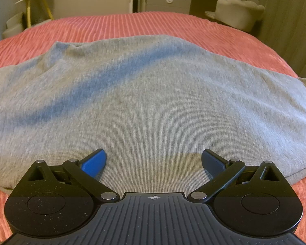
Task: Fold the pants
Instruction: 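Lift the folded end with the right tool and fold it over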
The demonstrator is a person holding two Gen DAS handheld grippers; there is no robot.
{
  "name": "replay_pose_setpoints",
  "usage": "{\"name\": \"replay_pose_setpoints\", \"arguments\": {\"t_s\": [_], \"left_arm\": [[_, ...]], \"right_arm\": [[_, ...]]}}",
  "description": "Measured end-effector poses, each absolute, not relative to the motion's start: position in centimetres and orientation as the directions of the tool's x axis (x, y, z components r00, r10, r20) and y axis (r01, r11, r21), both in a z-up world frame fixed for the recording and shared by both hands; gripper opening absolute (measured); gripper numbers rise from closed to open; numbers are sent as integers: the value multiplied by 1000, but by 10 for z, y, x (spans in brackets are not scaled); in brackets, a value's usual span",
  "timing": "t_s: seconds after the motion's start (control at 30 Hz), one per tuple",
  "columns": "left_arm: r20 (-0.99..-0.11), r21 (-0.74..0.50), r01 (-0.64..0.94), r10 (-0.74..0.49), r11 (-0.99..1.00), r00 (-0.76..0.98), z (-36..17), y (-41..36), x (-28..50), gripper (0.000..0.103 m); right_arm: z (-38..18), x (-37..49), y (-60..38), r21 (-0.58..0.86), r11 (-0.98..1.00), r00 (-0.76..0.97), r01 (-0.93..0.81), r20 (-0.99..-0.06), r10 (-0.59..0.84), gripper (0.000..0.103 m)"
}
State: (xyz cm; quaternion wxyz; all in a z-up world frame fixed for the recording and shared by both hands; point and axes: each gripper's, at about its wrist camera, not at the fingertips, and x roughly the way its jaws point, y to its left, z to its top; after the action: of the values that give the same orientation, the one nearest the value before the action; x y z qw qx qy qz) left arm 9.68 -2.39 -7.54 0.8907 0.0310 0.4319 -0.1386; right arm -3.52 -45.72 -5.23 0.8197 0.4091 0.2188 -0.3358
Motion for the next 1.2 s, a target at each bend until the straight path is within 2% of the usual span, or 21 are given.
{"name": "replay_pose_setpoints", "arguments": {"t_s": [0.07,0.2,0.27,0.33,0.43,0.53,0.6,0.67,0.73,0.83,0.9,0.97,1.03,1.1,1.17,1.2], "left_arm": [[-778,-67,273,-222,960,588,-75,-24,97,103],[-781,-88,258,-228,962,581,-71,-20,96,102],[-773,-146,231,-257,962,580,-62,-9,93,102],[-748,-198,202,-281,959,601,-51,5,90,102],[-702,-246,153,-285,957,652,-29,30,84,102],[-680,-250,117,-260,961,685,-14,60,77,102],[-670,-247,89,-236,965,704,-10,82,73,102],[-664,-256,48,-212,965,717,-8,102,69,102],[-661,-280,14,-203,960,722,-9,120,69,102],[-660,-314,-42,-186,948,728,-10,144,73,102],[-664,-327,-78,-170,942,728,-11,159,74,102],[-673,-337,-105,-161,936,722,-15,174,74,102],[-690,-348,-123,-165,929,705,-21,187,74,102],[-706,-362,-131,-180,923,685,-29,198,75,102],[-715,-373,-131,-194,919,671,-38,205,77,102],[-718,-378,-134,-199,916,667,-42,206,79,102]], "right_arm": [[-55,-36,-460,552,412,686,725,-632,-361,15],[-51,-43,-461,588,386,703,711,-611,-363,9],[-37,-48,-453,590,410,718,696,-574,-393,9],[-16,-45,-437,525,498,722,690,-541,-431,9],[-2,-27,-427,373,581,669,724,-589,-455,9],[16,-20,-426,373,578,668,725,-583,-462,9],[40,-9,-409,325,630,685,706,-542,-487,8],[67,7,-382,280,712,734,645,-487,-473,9],[96,32,-330,192,847,825,495,-411,-389,8],[113,68,-231,51,981,915,188,-371,-156,8],[101,85,-164,-34,999,915,-18,-404,2,9],[67,103,-102,-75,978,856,-195,-500,132,9],[24,117,-59,-78,947,756,-312,-624,197,9],[-12,120,-34,-95,928,679,-361,-709,192,14],[-22,110,-27,-148,917,707,-370,-686,175,16],[-19,109,-31,-121,924,704,-364,-685,188,16]]}}
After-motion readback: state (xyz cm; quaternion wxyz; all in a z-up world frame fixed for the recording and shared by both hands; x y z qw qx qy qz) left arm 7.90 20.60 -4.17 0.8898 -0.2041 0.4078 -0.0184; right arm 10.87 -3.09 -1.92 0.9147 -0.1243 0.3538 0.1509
